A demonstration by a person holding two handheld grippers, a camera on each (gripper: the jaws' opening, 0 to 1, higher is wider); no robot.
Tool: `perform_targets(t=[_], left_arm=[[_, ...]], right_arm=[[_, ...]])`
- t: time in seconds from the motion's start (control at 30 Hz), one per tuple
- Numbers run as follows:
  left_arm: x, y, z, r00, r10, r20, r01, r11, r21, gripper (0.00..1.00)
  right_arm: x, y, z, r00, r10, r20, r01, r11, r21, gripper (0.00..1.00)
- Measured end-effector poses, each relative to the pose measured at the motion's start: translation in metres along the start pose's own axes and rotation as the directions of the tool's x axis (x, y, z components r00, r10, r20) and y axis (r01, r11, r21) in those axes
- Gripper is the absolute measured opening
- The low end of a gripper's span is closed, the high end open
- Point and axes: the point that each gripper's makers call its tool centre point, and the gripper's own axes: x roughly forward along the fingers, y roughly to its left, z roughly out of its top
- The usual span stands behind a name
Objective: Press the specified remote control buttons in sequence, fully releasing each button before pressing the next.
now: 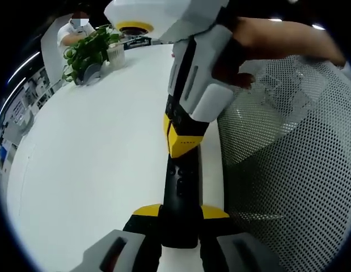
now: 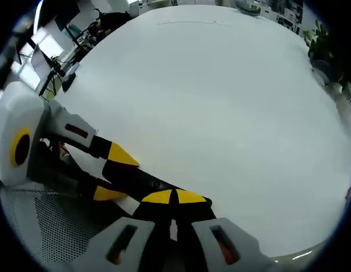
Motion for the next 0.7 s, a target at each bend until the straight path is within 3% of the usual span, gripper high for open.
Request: perform_targets(t=[0.17, 0.7], left_arm=[[-0.0002, -0.0004, 0.0, 1.0, 0.005, 0.004, -0.005, 1.0, 0.012, 0.24], [-0.0002, 0.0005, 0.0014, 1.0, 0.007, 0.019, -0.007, 1.0, 0.006, 0.24]], right_arm=[[-0.0007, 0.0017, 0.0006, 1.0, -0.002, 0.003, 0.002, 1.0, 0.019, 0.0], [0.0006, 0.0019, 0.0011, 1.0, -0.019, -0.002, 0.019, 0.998, -0.06, 0.0]])
